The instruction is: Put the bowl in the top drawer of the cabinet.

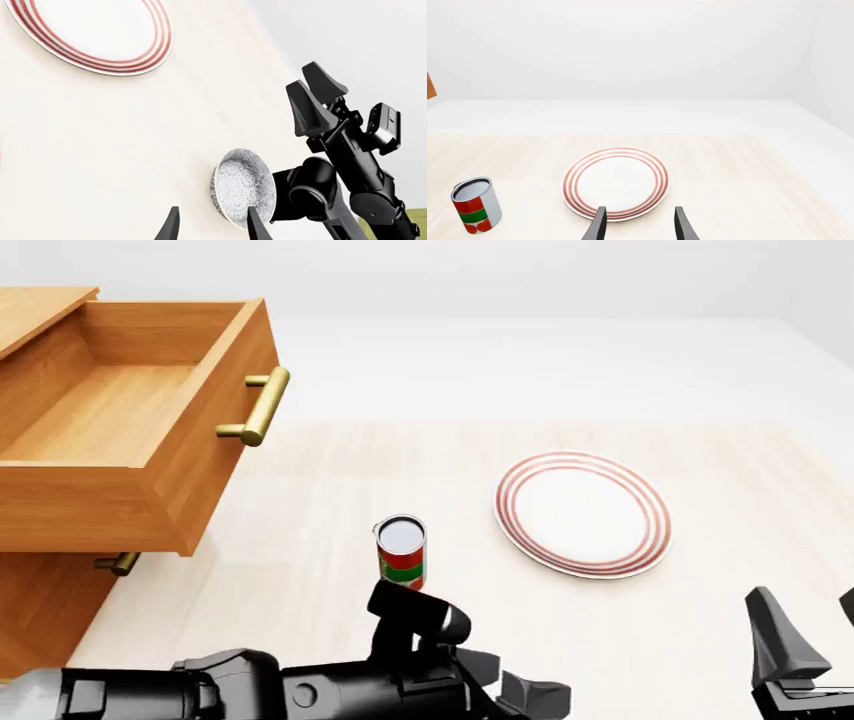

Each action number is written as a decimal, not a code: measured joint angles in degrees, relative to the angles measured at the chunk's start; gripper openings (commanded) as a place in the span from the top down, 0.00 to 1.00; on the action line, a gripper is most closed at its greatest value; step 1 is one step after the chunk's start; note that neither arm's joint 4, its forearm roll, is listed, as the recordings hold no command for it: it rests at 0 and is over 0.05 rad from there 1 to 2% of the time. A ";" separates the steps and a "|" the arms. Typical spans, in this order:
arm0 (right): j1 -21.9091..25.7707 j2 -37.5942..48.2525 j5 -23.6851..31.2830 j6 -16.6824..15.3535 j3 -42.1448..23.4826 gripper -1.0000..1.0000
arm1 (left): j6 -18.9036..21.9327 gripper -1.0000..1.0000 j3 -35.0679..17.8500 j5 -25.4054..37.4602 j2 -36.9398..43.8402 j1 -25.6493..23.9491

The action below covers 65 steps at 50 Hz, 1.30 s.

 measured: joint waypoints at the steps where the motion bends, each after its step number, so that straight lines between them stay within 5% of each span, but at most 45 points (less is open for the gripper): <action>1: 0.00 0.00 0.00 0.00 0.00 0.00 | -0.08 0.00 -0.04 -0.09 0.18 -0.03; 65: 0.00 0.00 0.00 0.00 0.00 0.00 | -6.09 0.00 -1.97 -7.33 12.40 -2.85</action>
